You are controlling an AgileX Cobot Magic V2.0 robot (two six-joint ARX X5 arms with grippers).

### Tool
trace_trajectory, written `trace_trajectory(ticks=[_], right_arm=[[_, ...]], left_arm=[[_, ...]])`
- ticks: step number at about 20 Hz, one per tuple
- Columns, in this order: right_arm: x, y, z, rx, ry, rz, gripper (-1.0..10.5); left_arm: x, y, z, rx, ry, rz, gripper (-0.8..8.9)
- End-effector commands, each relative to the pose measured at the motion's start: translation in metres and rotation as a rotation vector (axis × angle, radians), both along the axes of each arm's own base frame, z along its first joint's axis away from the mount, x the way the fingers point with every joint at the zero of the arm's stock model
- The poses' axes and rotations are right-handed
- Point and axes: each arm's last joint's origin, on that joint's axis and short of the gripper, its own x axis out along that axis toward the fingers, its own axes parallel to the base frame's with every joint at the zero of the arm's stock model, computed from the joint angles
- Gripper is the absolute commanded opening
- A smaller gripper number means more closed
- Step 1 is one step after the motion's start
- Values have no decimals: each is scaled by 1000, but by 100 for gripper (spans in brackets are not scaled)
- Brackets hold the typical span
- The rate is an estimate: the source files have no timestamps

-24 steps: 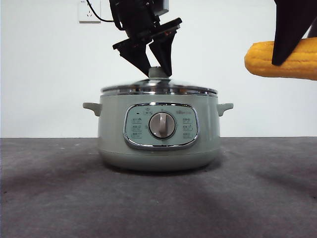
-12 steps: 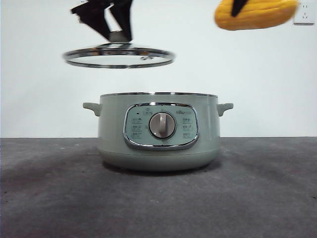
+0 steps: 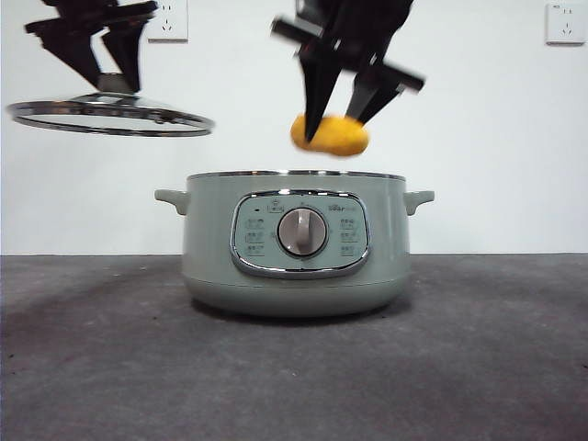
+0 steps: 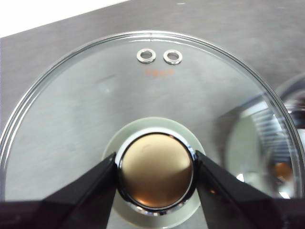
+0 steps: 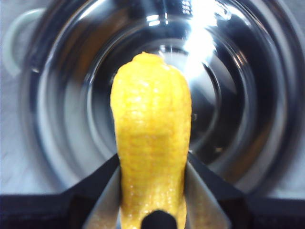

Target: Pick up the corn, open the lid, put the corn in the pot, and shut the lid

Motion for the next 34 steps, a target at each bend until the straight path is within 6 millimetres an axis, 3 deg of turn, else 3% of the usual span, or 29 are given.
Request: trace_trajectory(ticks=[1,5,10,18,21,23,27,34], right_arm=[[17,11,-14,-4,-1,15,-16],[37,30,-44,-19,4,47,-16],[42,49,-81,-51,48,81,-16],[46,58,-111,-82,98,92,-16],[46,61,-111,-77,90,96,-15],[45,61,-112,-79,96,92,57],[44,61,-108,-75,95,83,398],[32,52,-61,-57,4,63,411]], left_arm=[[-1,16,12,5,-67,17,-9],[-1,36,12,-4,-71,29,-9],[0,49,12,-12,-75,51,-9],[0,51,12,-12,-76,56,-9],[0,52,12,-12,-75,56,-9],[0,52,12,-12,-76,56,-9],[0,51,12,-13,-77,56,-9],[-1,50,12,-52,-72,22,-9]])
